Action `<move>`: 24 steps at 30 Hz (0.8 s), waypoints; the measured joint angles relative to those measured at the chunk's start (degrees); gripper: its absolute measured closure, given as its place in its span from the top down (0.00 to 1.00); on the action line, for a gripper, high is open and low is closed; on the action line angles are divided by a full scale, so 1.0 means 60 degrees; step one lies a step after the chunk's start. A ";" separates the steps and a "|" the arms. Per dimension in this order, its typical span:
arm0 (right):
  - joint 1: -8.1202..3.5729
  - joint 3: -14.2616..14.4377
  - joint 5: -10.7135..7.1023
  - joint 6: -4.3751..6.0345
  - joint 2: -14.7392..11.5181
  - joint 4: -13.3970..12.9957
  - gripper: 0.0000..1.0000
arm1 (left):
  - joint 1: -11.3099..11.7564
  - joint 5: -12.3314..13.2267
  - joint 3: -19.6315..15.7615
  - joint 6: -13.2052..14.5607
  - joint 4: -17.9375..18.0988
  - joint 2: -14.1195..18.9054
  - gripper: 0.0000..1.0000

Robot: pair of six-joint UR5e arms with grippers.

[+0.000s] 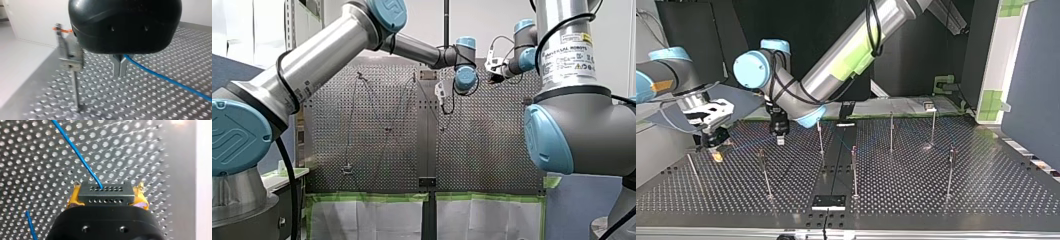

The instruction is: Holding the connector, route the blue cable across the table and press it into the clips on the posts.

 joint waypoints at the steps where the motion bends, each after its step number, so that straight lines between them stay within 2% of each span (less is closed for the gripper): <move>1: -0.0008 -0.0009 -0.0008 0.0009 -0.0022 0.0014 0.00 | -0.0001 -0.0001 0.0032 0.0000 -0.0006 0.0017 0.00; 7: -0.0045 -0.0056 -0.0089 0.0033 -0.0098 0.0059 0.00 | 0.0005 0.0011 0.0225 0.0009 -0.0007 0.0059 0.00; 16: -0.0075 -0.0216 -0.0649 0.0131 -0.0103 0.0039 0.00 | 0.0083 0.0010 0.0260 0.0001 -0.0030 0.0077 0.00; 24: -0.0103 -0.0273 -0.0850 0.0152 -0.0084 0.0006 0.00 | 0.0123 0.0022 0.0333 -0.0003 0.0018 0.0076 0.00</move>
